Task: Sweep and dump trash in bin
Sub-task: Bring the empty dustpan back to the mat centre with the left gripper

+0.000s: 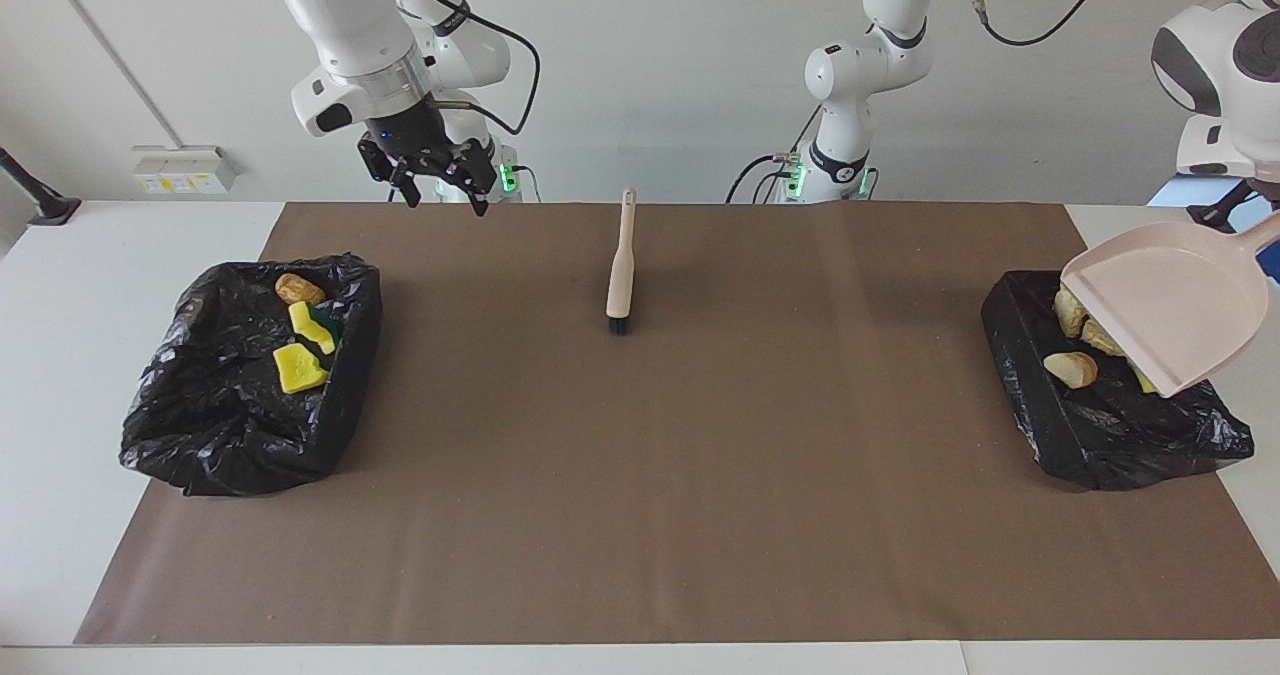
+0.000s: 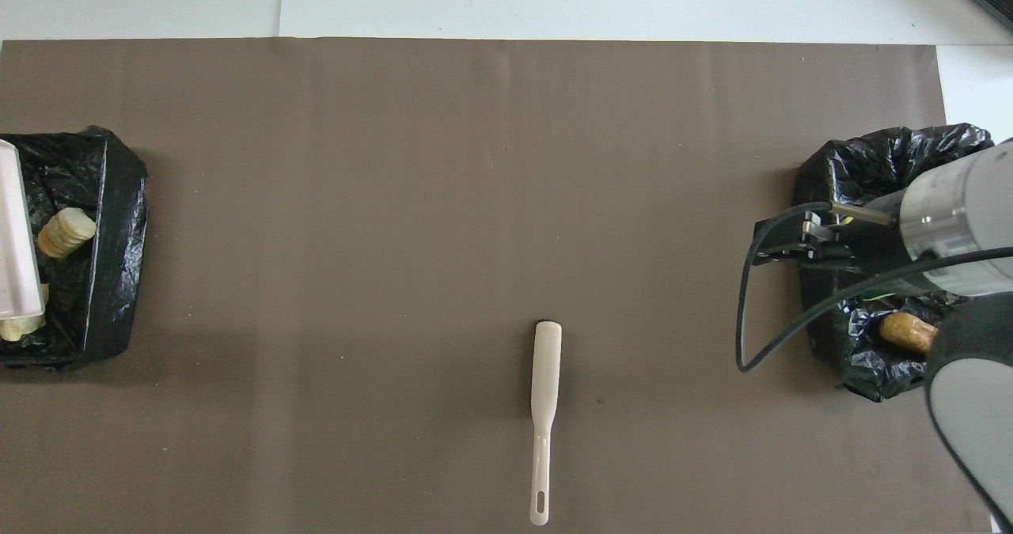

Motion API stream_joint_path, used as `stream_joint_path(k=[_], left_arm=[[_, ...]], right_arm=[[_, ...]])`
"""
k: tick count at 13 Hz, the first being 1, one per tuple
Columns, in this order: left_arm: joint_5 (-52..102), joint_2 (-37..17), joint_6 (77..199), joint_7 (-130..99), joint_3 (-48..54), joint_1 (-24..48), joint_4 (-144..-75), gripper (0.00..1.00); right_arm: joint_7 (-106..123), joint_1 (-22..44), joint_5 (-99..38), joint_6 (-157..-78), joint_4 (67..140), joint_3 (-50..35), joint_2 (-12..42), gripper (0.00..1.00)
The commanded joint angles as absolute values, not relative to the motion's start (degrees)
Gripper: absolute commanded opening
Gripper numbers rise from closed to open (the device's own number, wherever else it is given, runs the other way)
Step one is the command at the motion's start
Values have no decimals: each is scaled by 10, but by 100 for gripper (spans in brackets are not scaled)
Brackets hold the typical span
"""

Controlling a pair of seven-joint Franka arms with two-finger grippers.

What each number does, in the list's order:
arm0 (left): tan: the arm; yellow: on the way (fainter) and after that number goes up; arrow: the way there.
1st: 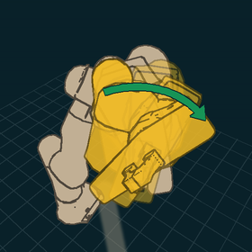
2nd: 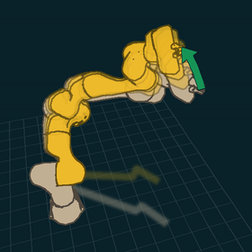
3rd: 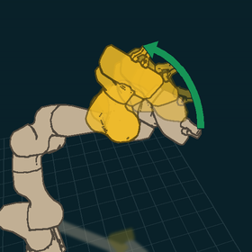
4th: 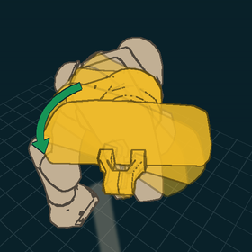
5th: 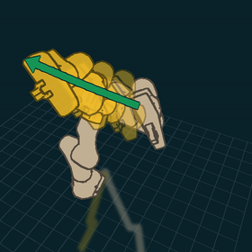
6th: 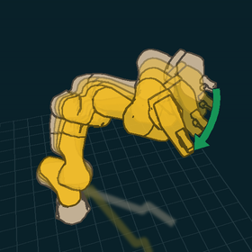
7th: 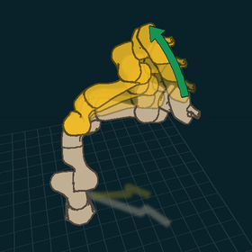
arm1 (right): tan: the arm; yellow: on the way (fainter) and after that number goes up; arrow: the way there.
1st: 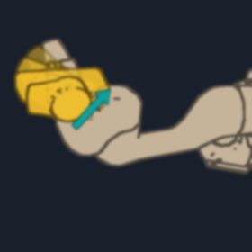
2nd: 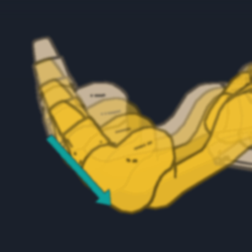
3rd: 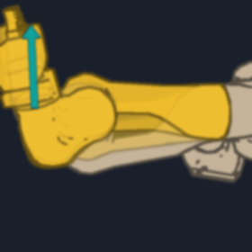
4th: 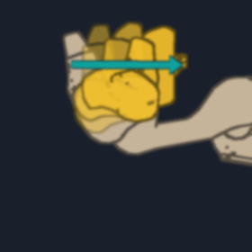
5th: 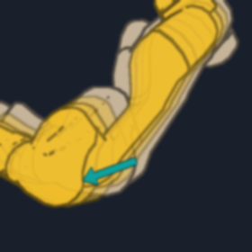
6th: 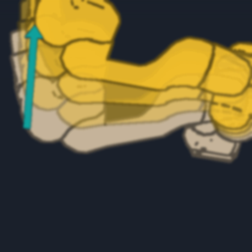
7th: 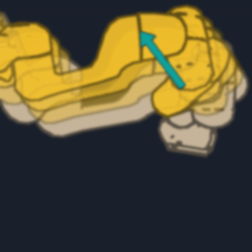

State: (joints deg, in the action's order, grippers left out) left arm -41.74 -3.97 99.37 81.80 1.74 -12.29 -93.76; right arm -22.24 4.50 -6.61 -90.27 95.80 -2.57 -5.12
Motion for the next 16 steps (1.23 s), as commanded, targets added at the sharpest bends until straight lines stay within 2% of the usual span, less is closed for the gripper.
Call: stream_joint_path(k=[1,5,11,16], left_arm=[[-339,-34,936,738,11,-84,-935,0],[-209,-29,904,569,12,-26,-943,0],[-71,-45,935,254,12,85,-950,0],[-6,-90,1005,20,12,191,-941,0]], right_arm=[[-165,36,-35,-862,929,7,-62,100],[-33,37,-30,-838,915,79,-63,100],[-2,40,-20,-816,934,70,-89,100],[-4,38,-18,-822,938,72,-90,100]])
